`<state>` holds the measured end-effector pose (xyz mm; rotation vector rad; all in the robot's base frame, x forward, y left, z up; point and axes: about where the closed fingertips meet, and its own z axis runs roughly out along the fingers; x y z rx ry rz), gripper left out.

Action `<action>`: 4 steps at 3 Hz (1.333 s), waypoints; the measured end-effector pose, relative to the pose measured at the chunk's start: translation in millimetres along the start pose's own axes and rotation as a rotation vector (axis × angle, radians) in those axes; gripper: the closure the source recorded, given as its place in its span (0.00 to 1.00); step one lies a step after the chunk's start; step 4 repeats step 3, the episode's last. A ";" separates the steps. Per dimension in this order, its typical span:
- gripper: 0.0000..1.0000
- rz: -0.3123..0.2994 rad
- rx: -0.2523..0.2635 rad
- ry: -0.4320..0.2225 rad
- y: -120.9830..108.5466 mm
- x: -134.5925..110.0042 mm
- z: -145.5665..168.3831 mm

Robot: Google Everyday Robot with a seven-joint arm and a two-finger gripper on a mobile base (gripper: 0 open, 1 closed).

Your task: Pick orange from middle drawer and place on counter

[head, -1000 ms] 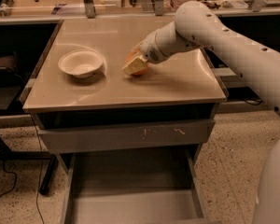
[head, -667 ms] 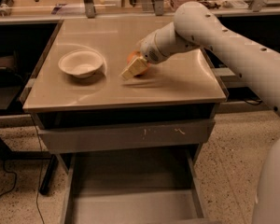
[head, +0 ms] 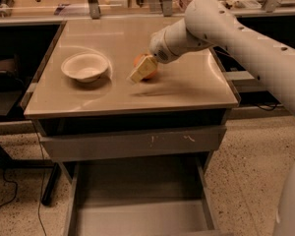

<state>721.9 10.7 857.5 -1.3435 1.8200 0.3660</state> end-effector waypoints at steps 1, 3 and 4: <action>0.00 -0.012 0.141 0.046 -14.6 -6.8 -48.0; 0.00 -0.037 0.407 0.111 -12.5 -40.7 -160.6; 0.00 -0.037 0.407 0.111 -12.5 -40.7 -160.6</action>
Offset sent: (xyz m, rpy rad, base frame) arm -0.0973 -0.1389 0.1895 -0.2467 -0.3535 -0.4791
